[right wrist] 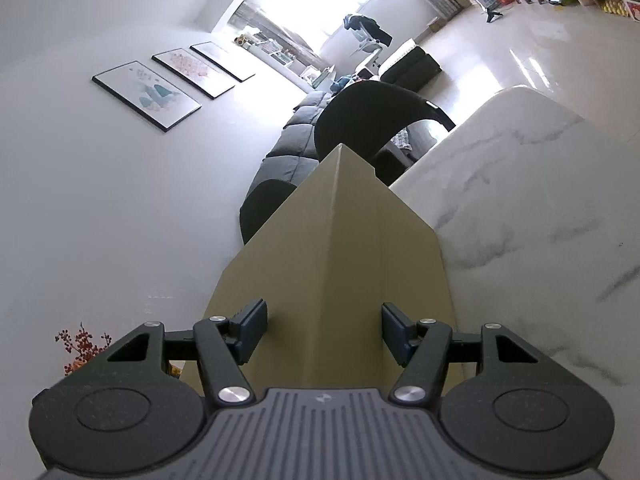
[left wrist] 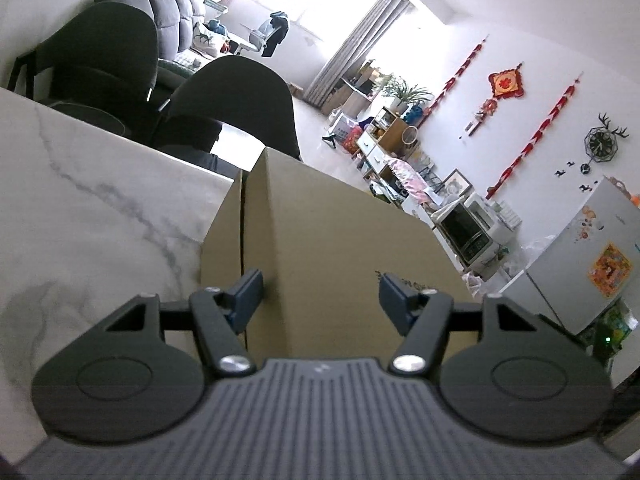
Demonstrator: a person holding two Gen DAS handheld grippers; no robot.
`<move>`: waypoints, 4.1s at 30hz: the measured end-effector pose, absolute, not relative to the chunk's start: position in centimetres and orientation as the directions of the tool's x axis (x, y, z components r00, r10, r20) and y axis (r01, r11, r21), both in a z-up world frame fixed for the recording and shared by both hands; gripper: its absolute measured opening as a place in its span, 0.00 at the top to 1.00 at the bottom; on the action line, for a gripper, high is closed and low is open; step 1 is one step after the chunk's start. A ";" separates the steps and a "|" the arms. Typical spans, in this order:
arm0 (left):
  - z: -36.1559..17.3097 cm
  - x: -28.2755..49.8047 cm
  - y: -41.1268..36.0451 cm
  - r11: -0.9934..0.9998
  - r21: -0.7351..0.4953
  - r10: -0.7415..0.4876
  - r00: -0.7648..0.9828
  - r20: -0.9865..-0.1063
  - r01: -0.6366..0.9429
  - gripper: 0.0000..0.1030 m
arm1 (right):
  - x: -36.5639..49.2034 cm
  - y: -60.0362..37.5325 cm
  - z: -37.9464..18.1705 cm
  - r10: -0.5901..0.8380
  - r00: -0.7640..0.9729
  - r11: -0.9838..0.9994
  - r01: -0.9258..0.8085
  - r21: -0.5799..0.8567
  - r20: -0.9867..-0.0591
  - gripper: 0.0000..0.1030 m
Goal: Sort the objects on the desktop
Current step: 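Slide the lid edges down along the box sides with both grippers, then push the lid fully down onto the box with both grippers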
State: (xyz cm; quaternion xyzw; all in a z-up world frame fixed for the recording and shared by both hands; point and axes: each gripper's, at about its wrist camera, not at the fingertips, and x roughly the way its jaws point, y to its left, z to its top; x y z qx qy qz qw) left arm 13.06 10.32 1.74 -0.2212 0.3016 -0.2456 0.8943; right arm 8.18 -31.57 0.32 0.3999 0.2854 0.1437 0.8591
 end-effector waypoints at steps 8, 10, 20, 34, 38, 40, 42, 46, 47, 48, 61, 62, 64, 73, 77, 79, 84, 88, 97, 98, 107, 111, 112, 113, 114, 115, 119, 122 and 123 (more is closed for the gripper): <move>1.7 13.0 10.7 0.781 -0.556 -0.565 0.700 -0.436 0.284 0.36 | 8.6 -30.6 0.1 0.430 0.798 0.689 0.013 0.725 -0.423 0.38; 1.8 12.9 10.8 0.782 -0.556 -0.561 0.705 -0.434 0.281 0.36 | 8.7 -30.4 0.0 0.417 0.797 0.702 0.022 0.712 -0.436 0.38; 1.8 12.3 10.7 0.822 -0.501 -0.518 0.722 -0.458 0.272 0.34 | 8.6 -30.5 0.1 0.393 0.803 0.707 0.047 0.706 -0.447 0.38; 0.4 9.2 12.4 0.823 -0.503 -0.520 0.708 -0.478 0.264 0.22 | 3.6 -31.4 0.4 0.365 0.821 0.695 0.073 0.715 -0.439 0.27; -0.3 8.3 12.7 0.816 -0.515 -0.530 0.696 -0.484 0.263 0.22 | 1.7 -31.4 0.2 0.359 0.826 0.690 0.079 0.720 -0.435 0.26; -0.6 7.9 12.9 0.810 -0.523 -0.538 0.689 -0.485 0.265 0.22 | 0.9 -31.4 0.1 0.356 0.827 0.686 0.085 0.723 -0.435 0.26; -0.9 7.5 13.0 0.808 -0.526 -0.543 0.684 -0.487 0.267 0.22 | 0.2 -31.5 -0.2 0.354 0.829 0.681 0.090 0.727 -0.434 0.26; -2.0 6.8 13.3 0.799 -0.540 -0.555 0.667 -0.497 0.263 0.22 | -1.1 -31.5 -0.8 0.350 0.831 0.667 0.103 0.738 -0.433 0.26; -2.2 6.6 13.3 0.796 -0.547 -0.559 0.662 -0.498 0.260 0.22 | -1.4 -31.5 -0.9 0.351 0.831 0.663 0.106 0.741 -0.432 0.26; -2.4 6.5 13.4 0.791 -0.555 -0.565 0.657 -0.499 0.258 0.22 | -1.7 -31.5 -1.1 0.352 0.831 0.659 0.107 0.744 -0.431 0.26; -5.2 5.0 13.6 0.713 -0.663 -0.635 0.614 -0.470 0.230 0.23 | -3.6 -31.3 -2.9 0.393 0.812 0.610 0.120 0.783 -0.431 0.26; -5.4 5.0 13.6 0.704 -0.673 -0.641 0.610 -0.465 0.226 0.23 | -3.8 -31.2 -3.1 0.398 0.810 0.606 0.120 0.786 -0.430 0.26; -5.7 4.9 13.6 0.683 -0.694 -0.660 0.602 -0.451 0.229 0.24 | -3.8 -31.0 -3.3 0.411 0.805 0.599 0.114 0.793 -0.427 0.26; -5.4 4.4 13.6 0.644 -0.726 -0.684 0.606 -0.406 0.242 0.31 | -4.2 -29.6 -1.8 0.442 0.794 0.635 0.052 0.771 -0.418 0.37; -4.4 4.0 13.8 0.635 -0.727 -0.689 0.616 -0.382 0.259 0.31 | -4.7 -29.6 -0.8 0.446 0.804 0.625 0.034 0.780 -0.392 0.38; -3.9 4.1 13.8 0.633 -0.727 -0.691 0.617 -0.377 0.265 0.31 | -4.8 -29.6 -0.1 0.445 0.810 0.629 0.021 0.777 -0.382 0.38; -3.3 4.4 13.6 0.632 -0.731 -0.691 0.615 -0.380 0.258 0.31 | -4.6 -29.6 1.3 0.437 0.814 0.645 0.012 0.764 -0.381 0.37; -2.8 4.4 13.3 0.649 -0.719 -0.677 0.620 -0.396 0.250 0.31 | -4.5 -29.5 1.7 0.430 0.815 0.653 0.018 0.757 -0.390 0.38; -0.9 4.9 12.8 0.692 -0.674 -0.641 0.651 -0.406 0.261 0.31 | -4.3 -28.8 3.7 0.430 0.823 0.680 -0.025 0.733 -0.371 0.38; -1.0 5.1 12.7 0.694 -0.673 -0.639 0.650 -0.411 0.256 0.31 | -4.2 -28.8 3.8 0.429 0.823 0.683 -0.026 0.730 -0.371 0.38; -1.5 5.8 12.5 0.707 -0.660 -0.631 0.647 -0.427 0.254 0.31 | -3.5 -28.8 3.2 0.408 0.824 0.694 0.000 0.720 -0.394 0.39; -1.8 5.9 12.9 0.707 -0.661 -0.631 0.645 -0.430 0.251 0.31 | -4.4 -27.5 3.3 0.403 0.823 0.698 0.006 0.716 -0.401 0.39; -1.8 5.8 13.0 0.707 -0.661 -0.630 0.647 -0.429 0.250 0.31 | -4.4 -27.5 3.2 0.401 0.822 0.699 0.011 0.715 -0.405 0.39; -1.8 5.8 13.1 0.707 -0.662 -0.630 0.649 -0.427 0.250 0.31 | -4.5 -27.5 3.2 0.399 0.823 0.696 0.014 0.718 -0.403 0.39; -1.8 5.9 13.3 0.705 -0.664 -0.630 0.650 -0.425 0.249 0.31 | -4.5 -27.6 3.2 0.397 0.825 0.693 0.017 0.721 -0.402 0.39; -1.7 5.9 13.3 0.704 -0.665 -0.629 0.652 -0.424 0.247 0.31 | -4.5 -27.7 3.1 0.396 0.826 0.690 0.020 0.723 -0.401 0.39; -1.6 6.5 13.5 0.707 -0.665 -0.622 0.658 -0.423 0.241 0.31 | -4.3 -27.9 3.1 0.390 0.832 0.684 0.026 0.729 -0.395 0.39; -1.6 7.4 13.5 0.706 -0.664 -0.626 0.655 -0.423 0.246 0.31 | -3.8 -27.8 3.1 0.400 0.830 0.677 0.018 0.736 -0.389 0.39; -1.6 7.9 13.5 0.704 -0.667 -0.629 0.651 -0.424 0.246 0.31 | -3.5 -27.6 3.2 0.406 0.829 0.675 0.013 0.737 -0.386 0.39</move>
